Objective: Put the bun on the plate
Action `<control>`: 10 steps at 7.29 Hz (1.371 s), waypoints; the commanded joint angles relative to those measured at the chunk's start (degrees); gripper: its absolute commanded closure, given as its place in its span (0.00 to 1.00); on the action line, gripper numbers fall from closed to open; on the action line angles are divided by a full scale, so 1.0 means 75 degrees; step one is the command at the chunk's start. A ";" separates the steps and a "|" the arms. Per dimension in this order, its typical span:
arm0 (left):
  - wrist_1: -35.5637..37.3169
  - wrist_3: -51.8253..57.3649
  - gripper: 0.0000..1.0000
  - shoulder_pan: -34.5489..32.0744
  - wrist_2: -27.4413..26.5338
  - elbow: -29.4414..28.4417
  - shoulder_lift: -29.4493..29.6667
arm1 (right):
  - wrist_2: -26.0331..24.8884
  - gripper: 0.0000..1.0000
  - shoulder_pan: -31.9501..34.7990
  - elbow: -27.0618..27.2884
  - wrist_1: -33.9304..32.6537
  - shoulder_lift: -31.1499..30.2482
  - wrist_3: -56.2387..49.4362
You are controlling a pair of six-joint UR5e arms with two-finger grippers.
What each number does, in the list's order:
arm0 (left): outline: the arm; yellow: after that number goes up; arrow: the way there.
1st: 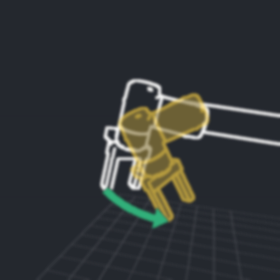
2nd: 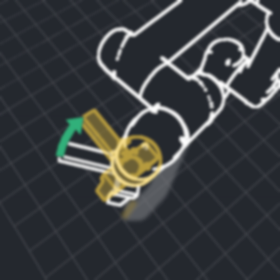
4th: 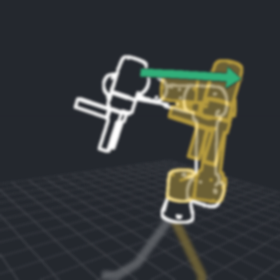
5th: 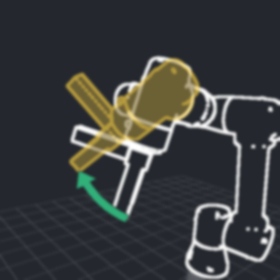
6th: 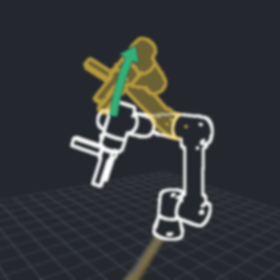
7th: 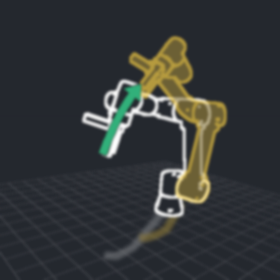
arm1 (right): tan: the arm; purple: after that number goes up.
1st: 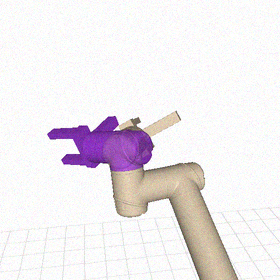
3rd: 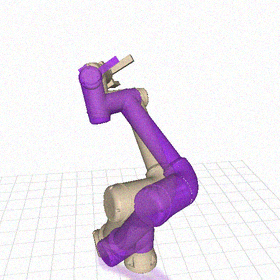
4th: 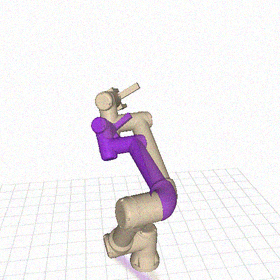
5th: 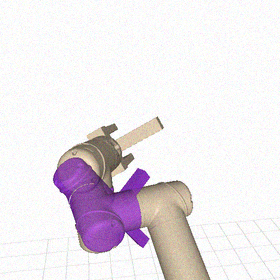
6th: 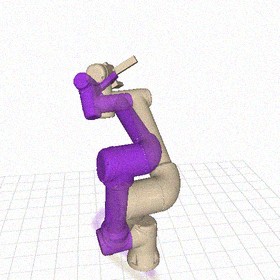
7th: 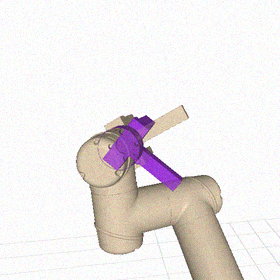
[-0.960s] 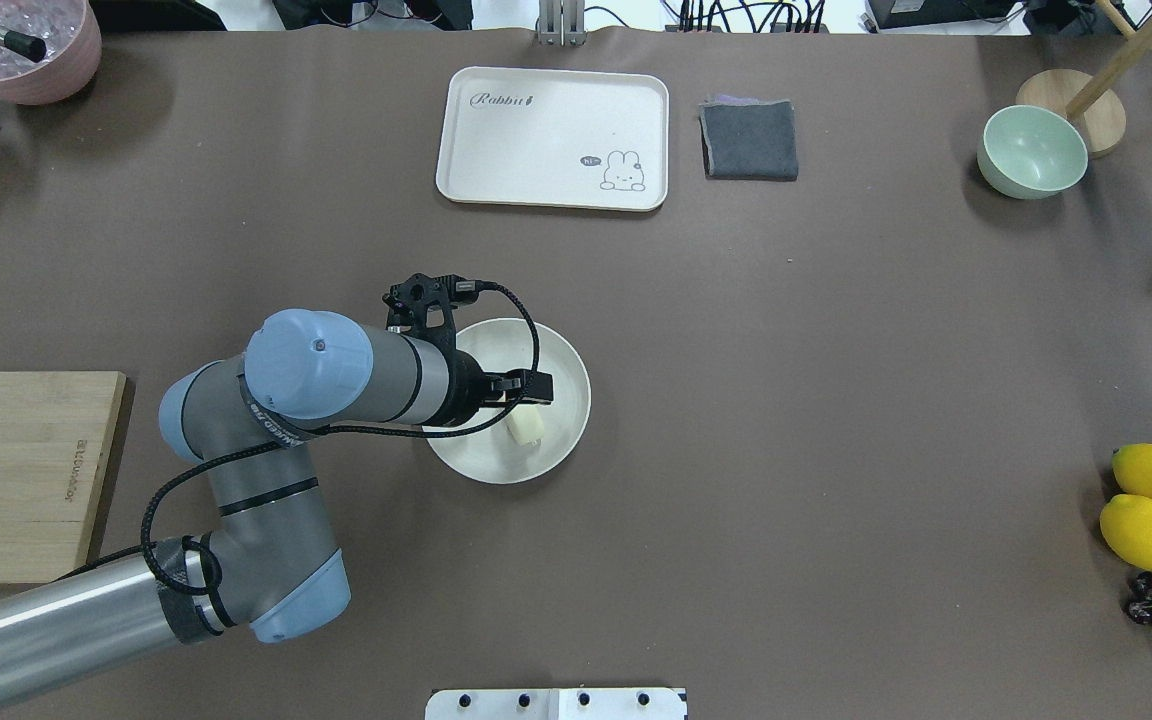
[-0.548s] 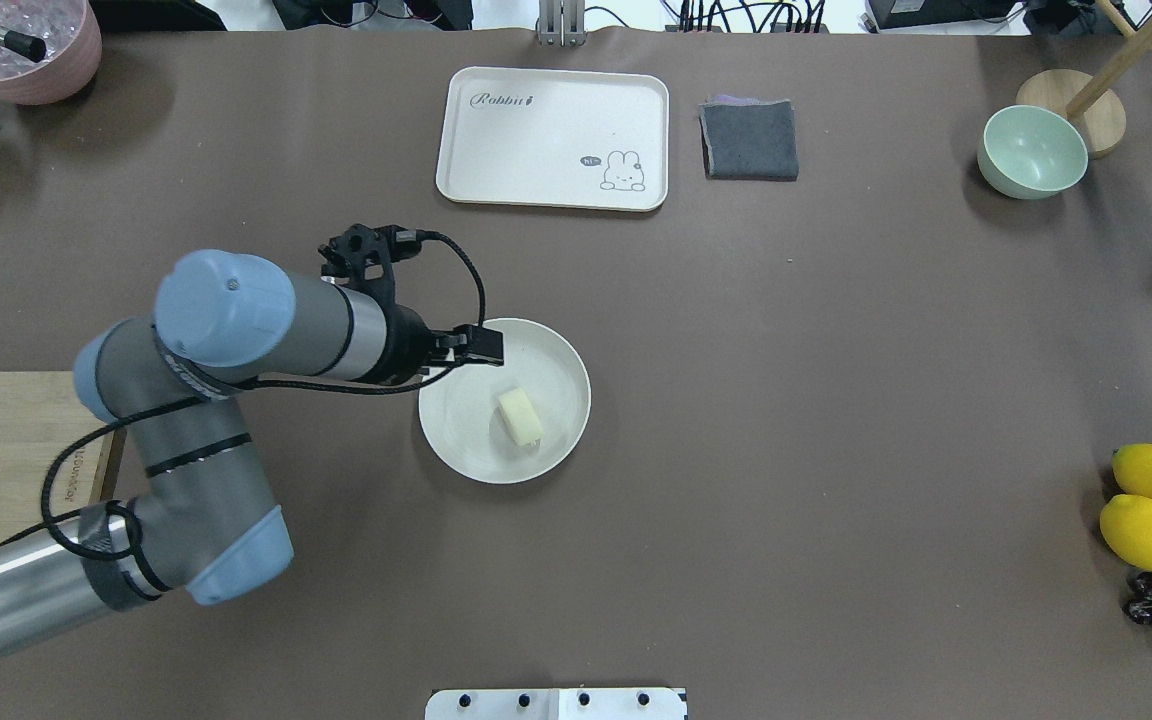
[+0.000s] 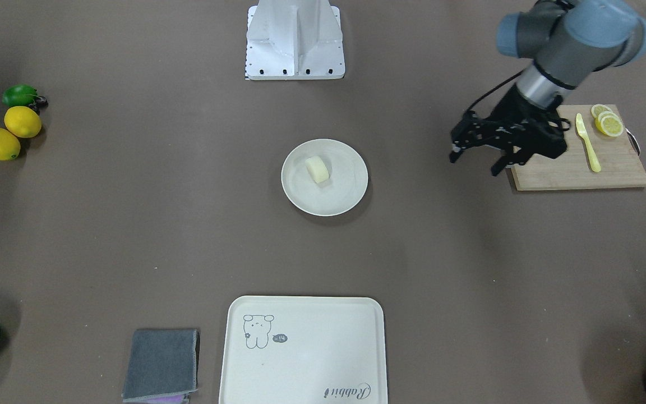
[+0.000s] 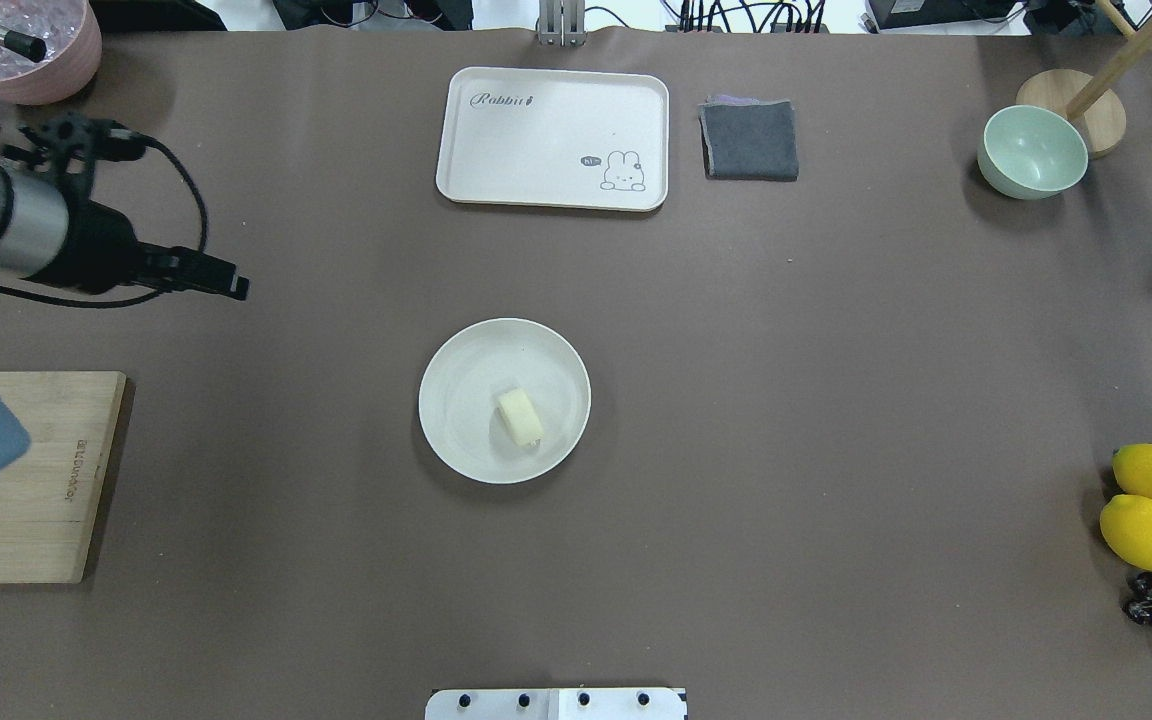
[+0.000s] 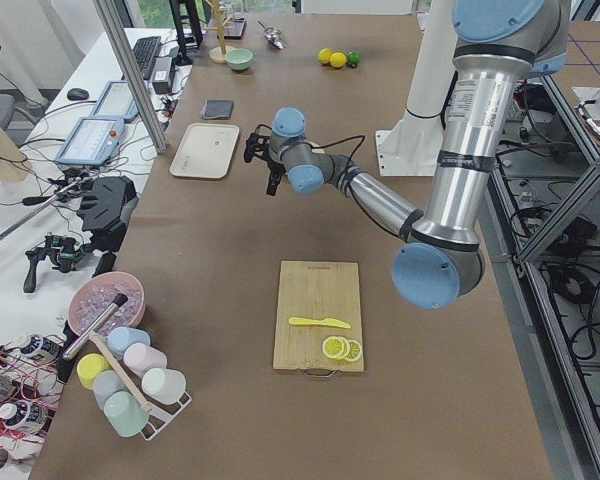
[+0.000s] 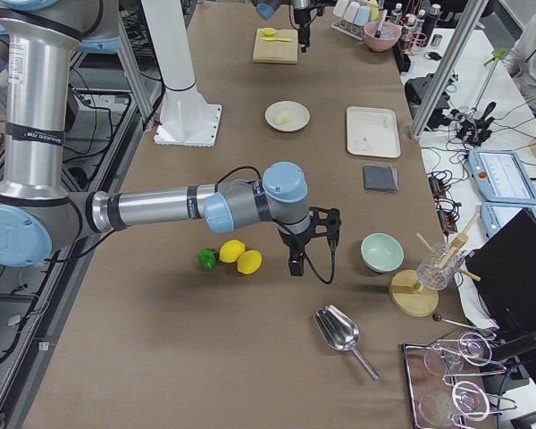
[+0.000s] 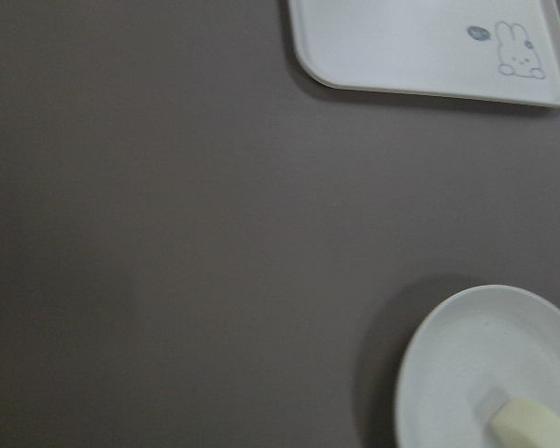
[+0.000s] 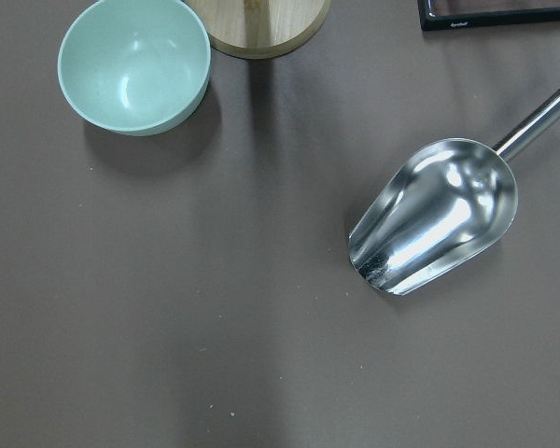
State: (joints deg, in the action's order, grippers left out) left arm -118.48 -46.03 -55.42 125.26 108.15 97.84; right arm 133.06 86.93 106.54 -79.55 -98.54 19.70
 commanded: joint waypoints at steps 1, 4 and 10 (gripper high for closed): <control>0.1711 0.3483 0.03 -0.2187 0.1072 0.0005 -0.0483 | -0.0023 0.00 0.0000 0.0010 0.0002 -0.0057 -0.0014; 0.4913 0.7800 0.03 -0.4113 0.1006 -0.0181 -0.0250 | -0.0023 0.00 0.0000 -0.0014 0.0002 -0.0057 -0.0014; 0.3118 0.8902 0.03 -0.5044 0.1111 -0.2124 -0.1889 | -0.0011 0.00 0.0000 -0.0201 -0.0022 -0.0735 0.0010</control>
State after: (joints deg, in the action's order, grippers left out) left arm -92.47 20.57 -92.72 133.36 96.04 84.56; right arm 132.78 86.92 105.15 -79.69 -102.40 19.71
